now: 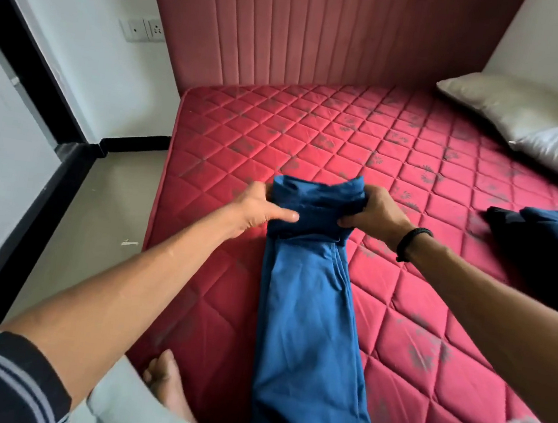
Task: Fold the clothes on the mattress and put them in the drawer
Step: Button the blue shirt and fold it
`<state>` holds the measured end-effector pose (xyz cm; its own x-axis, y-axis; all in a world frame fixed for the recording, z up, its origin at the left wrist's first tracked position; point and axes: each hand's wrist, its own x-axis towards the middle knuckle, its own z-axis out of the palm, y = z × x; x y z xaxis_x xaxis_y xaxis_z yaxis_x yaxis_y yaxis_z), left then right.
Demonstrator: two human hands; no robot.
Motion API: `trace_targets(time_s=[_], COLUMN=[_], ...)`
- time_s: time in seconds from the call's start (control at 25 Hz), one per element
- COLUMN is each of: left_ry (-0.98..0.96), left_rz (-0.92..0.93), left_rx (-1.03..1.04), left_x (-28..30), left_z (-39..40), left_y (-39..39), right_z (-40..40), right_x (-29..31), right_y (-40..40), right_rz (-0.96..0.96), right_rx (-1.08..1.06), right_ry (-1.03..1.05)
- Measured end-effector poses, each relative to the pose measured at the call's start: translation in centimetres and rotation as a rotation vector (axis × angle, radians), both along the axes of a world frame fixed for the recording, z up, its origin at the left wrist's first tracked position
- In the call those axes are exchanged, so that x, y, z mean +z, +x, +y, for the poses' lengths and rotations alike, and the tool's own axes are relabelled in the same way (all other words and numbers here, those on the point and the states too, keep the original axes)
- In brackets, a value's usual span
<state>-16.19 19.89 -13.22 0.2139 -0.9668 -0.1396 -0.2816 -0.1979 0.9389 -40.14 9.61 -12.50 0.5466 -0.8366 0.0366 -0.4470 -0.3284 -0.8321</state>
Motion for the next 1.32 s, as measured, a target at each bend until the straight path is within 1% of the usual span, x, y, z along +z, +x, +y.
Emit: trace_targets(time_s=[0.04, 0.12, 0.2, 0.24, 0.36, 0.52, 0.64, 0.72, 0.8, 0.84, 0.88, 0.96, 1.0, 1.04, 1.08, 1.12, 1.16, 1.24, 1.28, 1.32], left_ry=[-0.025, -0.084, -0.219, -0.272, -0.342, -0.419, -0.373, -0.357, -0.351, -0.348, -0.345, -0.319, -0.245, -0.116, 0.034, 0.154, 0.21, 0.235, 0.261, 0.307], left_rz=[-0.133, -0.381, -0.635, -0.716, -0.841, -0.931, -0.968, -0.972, -0.893, -0.811, -0.728, -0.599, -0.542, -0.47, -0.386, -0.314, -0.245, -0.051, 0.026, 0.046], left_rx=[-0.046, -0.12, -0.12, -0.115, -0.152, -0.264, -0.342, -0.396, -0.416, -0.377, -0.279, 0.045, 0.193, 0.294, 0.335, 0.332, 0.301, 0.245, 0.231, 0.218], left_x=[-0.5, -1.7, -3.5, -4.4, -6.6, -7.9, -8.9, -9.8, -10.2, -10.1, -10.1, -9.8, -9.5, -9.2, -8.9, -8.7, -8.7, -8.6, -8.6, -8.3], left_z=[1.3, 4.3, 6.7, 7.8, 10.5, 13.3, 15.0, 15.7, 15.9, 15.9, 15.7, 15.0, 14.6, 14.2, 13.9, 13.6, 13.3, 12.5, 12.1, 11.6], left_y=[-0.4, -1.9, -2.8, -3.2, -3.7, -4.7, -5.2, -5.4, -5.9, -6.2, -6.5, -6.8, -6.7, -6.4, -6.2, -6.1, -6.2, -6.6, -6.7, -6.5], right_z=[1.1, 3.3, 5.6, 6.9, 9.9, 12.7, 14.8, 15.9, 16.2, 16.0, 15.9, 15.6, 15.6, 15.7, 15.7, 15.6, 15.4, 14.9, 14.6, 14.2], right_x=[-0.4, -1.5, -2.5, -3.0, -5.3, -8.4, -9.6, -9.9, -10.0, -10.0, -9.9, -9.5, -9.2, -8.9, -8.7, -8.5, -8.4, -8.2, -8.2, -8.4], right_y=[-0.6, -1.6, -2.1, -2.3, -3.1, -5.0, -5.8, -6.3, -6.6, -6.7, -6.7, -6.5, -6.3, -6.1, -5.8, -5.5, -4.9, -3.5, -2.3, -1.1], right_rz=[0.05, 0.148, 0.213, 0.244, 0.334, 0.488, 0.469, 0.482, 0.497, 0.497, 0.5, 0.503, 0.516, 0.55, 0.59, 0.602, 0.567, 0.389, 0.294, 0.247], right_rx=[0.063, 0.123, 0.134, 0.137, 0.187, 0.262, 0.301, 0.291, 0.255, 0.231, 0.208, 0.182, 0.184, 0.178, 0.144, 0.082, 0.005, -0.111, -0.132, -0.13], right_ry=[-0.053, -0.184, -0.256, -0.29, -0.438, -0.518, -0.545, -0.543, -0.548, -0.549, -0.533, -0.493, -0.479, -0.473, -0.482, -0.506, -0.538, -0.543, -0.525, -0.514])
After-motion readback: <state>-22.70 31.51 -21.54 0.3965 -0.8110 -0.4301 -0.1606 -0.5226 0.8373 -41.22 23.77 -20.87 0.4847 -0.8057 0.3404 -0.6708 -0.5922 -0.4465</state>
